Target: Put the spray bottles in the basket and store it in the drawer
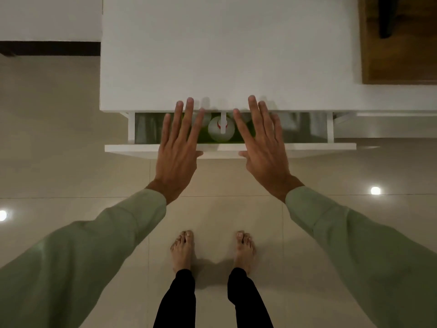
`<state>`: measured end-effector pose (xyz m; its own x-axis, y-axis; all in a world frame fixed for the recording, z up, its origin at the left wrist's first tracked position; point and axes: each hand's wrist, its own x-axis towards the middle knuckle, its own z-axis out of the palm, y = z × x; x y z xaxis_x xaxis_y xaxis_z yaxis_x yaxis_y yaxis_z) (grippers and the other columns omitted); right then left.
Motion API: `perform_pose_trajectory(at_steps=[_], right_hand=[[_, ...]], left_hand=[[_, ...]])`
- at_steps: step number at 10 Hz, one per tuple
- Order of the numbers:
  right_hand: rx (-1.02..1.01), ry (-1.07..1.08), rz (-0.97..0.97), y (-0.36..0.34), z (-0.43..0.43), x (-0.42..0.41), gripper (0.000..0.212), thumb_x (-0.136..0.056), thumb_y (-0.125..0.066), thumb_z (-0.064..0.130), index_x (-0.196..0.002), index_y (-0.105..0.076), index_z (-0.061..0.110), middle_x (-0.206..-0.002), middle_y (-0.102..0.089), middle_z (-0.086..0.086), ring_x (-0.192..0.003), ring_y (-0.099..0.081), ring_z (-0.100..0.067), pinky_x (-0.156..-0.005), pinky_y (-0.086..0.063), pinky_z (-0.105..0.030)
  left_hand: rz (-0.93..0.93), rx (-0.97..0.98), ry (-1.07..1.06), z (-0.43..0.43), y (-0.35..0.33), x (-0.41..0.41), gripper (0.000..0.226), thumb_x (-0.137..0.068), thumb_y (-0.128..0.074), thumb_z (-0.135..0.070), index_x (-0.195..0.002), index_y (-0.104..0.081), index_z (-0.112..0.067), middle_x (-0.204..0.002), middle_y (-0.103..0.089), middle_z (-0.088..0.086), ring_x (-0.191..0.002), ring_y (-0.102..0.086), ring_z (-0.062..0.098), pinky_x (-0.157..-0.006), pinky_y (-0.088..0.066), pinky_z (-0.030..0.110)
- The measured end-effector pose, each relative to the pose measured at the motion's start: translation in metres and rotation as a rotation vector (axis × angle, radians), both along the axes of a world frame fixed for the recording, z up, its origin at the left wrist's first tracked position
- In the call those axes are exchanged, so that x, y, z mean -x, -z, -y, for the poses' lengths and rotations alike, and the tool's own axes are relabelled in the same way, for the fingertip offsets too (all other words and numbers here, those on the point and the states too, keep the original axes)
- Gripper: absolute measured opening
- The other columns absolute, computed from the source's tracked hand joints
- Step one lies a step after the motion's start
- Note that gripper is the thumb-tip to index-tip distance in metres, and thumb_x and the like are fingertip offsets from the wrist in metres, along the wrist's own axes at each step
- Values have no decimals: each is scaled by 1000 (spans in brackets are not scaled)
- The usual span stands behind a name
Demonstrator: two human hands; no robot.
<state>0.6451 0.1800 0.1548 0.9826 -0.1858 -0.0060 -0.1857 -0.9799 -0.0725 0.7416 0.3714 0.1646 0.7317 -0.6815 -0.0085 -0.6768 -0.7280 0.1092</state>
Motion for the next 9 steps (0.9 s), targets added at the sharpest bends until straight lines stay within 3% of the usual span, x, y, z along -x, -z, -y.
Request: perform_pose_trajectory(at_steps=[1,2,3,4,5,7,8,9], right_hand=[[24,13,-36,1,17,-23,105,-86,-77,31,-163,-6,20,-170,-3,-21,-157,-3,-40,-125,-11,-61],[37,17,-68,3,30,-38,91,-92,-72,29,-162,-14,20,-169,-12,-19,-156,-14,-38,-124,-17,-61],[106,23,-43,2,36,-47,78,-91,-70,12,-156,-29,21,-162,-32,-18,-147,-35,-38,-116,-31,-59],[173,26,-2,4,37,-53,74,-83,-69,0,-147,-39,23,-152,-45,-15,-133,-48,-35,-101,-39,-53],[177,48,49,7,35,-56,72,-78,-64,-6,-140,-43,24,-146,-48,-12,-126,-49,-33,-95,-36,-49],[116,108,-21,-10,21,-61,71,-72,-54,-15,-133,-46,21,-142,-46,-14,-124,-46,-38,-98,-37,-54],[-43,116,-180,-48,18,-67,63,-79,-59,-5,-136,-47,19,-146,-43,-15,-130,-42,-40,-100,-38,-53],[-164,139,-257,-77,11,-58,64,-88,-61,7,-147,-38,17,-157,-31,-15,-142,-33,-37,-110,-35,-53]], left_hand=[[-29,3,21,14,1,-22,88,-92,-63,-20,-156,-2,-16,-165,0,15,-153,2,33,-124,-11,51],[-49,17,12,24,3,-35,70,-96,-56,-10,-155,-18,-16,-164,-14,15,-152,-10,34,-122,-18,49],[22,57,-40,33,1,-44,54,-91,-56,-2,-142,-43,-16,-154,-39,12,-143,-34,33,-112,-34,47],[78,62,-60,40,1,-51,46,-86,-55,1,-127,-53,-18,-140,-54,8,-129,-48,32,-98,-42,45],[130,83,-53,43,3,-53,40,-83,-56,1,-119,-57,-16,-132,-60,10,-121,-54,33,-91,-47,46],[16,-2,-58,48,-12,-43,48,-80,-51,11,-124,-52,-8,-140,-51,19,-129,-47,42,-99,-46,50],[-184,-63,-34,45,-37,-43,60,-82,-60,4,-138,-42,-8,-153,-35,19,-142,-31,41,-108,-41,51],[-362,-34,-27,38,-65,-40,67,-88,-63,-11,-148,-33,-15,-158,-29,13,-143,-32,36,-109,-37,50]])
